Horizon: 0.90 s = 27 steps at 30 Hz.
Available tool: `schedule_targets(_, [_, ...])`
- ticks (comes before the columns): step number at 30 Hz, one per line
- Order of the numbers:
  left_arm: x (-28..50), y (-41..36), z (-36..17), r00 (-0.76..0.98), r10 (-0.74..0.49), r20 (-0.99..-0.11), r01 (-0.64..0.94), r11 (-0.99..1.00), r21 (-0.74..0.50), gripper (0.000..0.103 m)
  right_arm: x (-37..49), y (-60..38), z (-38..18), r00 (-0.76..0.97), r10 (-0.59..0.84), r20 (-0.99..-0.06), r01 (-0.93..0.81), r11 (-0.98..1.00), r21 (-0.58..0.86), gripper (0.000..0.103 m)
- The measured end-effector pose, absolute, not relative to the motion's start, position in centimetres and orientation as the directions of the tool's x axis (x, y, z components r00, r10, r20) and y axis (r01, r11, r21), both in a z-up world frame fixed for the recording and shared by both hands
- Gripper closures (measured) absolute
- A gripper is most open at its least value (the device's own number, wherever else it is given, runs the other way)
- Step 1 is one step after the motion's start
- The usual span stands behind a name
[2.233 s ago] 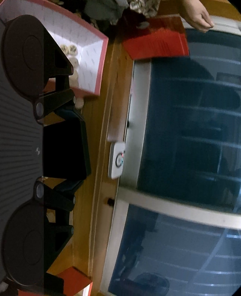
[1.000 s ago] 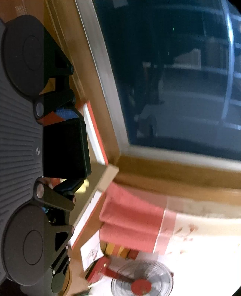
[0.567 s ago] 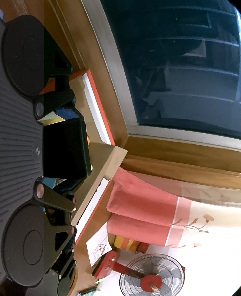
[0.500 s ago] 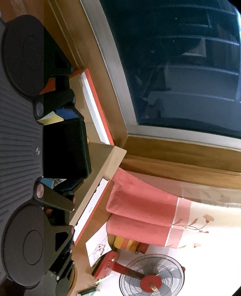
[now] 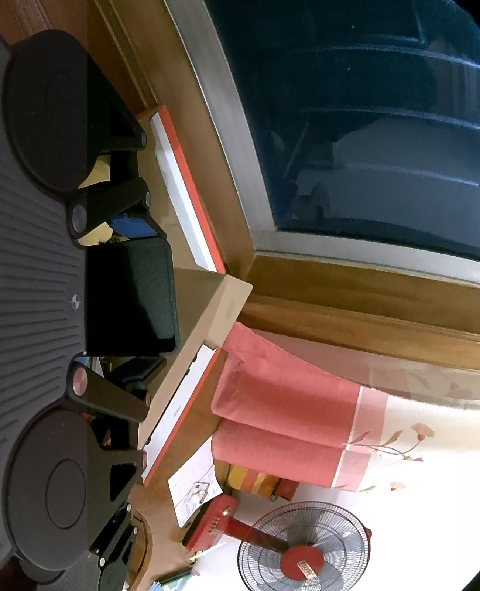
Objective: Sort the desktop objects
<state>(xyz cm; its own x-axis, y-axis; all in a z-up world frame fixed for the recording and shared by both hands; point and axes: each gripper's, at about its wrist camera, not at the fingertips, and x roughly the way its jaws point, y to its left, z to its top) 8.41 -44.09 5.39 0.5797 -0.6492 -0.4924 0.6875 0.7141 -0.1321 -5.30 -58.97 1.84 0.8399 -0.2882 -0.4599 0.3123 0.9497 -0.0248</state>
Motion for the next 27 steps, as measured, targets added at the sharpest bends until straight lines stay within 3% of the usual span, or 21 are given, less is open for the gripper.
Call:
schedule_targets(1, [8.4, -44.2, 5.4, 0.584, -0.645, -0.493, 0.686, 0.717, -0.124, 0.015, -5.3, -59.0, 1.9, 0.842, -0.288, -0.456, 0.313, 0.95, -0.023, 0.031])
schedule_targets(2, [8.3, -44.3, 5.4, 0.594, -0.638, -0.49, 0.682, 0.722, -0.113, 0.002, -5.4, -59.0, 1.9, 0.846, -0.289, -0.448, 0.314, 0.949, -0.021, 0.013])
schedule_targets(3, [8.2, -44.4, 5.4, 0.601, -0.631, -0.491, 0.68, 0.726, -0.1, 0.0, -5.5, -58.9, 1.9, 0.851, -0.292, -0.437, 0.316, 0.949, -0.019, 0.0])
schedule_targets(11, [8.1, -45.3, 5.2, 0.587, -0.575, -0.57, 0.674, 0.737, -0.05, 0.0, -5.5, -58.4, 1.9, 0.847, -0.31, -0.431, 0.328, 0.944, -0.033, 0.0])
schedule_targets(22, [6.5, -45.4, 5.1, 0.584, -0.561, -0.586, 0.685, 0.729, -0.016, 0.0, -6.7, -58.5, 2.7, 0.838, -0.298, -0.458, 0.336, 0.942, 0.001, 0.0])
schedule_targets(27, [5.5, -44.6, 5.1, 0.573, -0.561, -0.597, 0.686, 0.727, -0.024, 0.0, -7.1, -58.6, 3.2, 0.817, -0.265, -0.512, 0.336, 0.94, 0.049, 0.0])
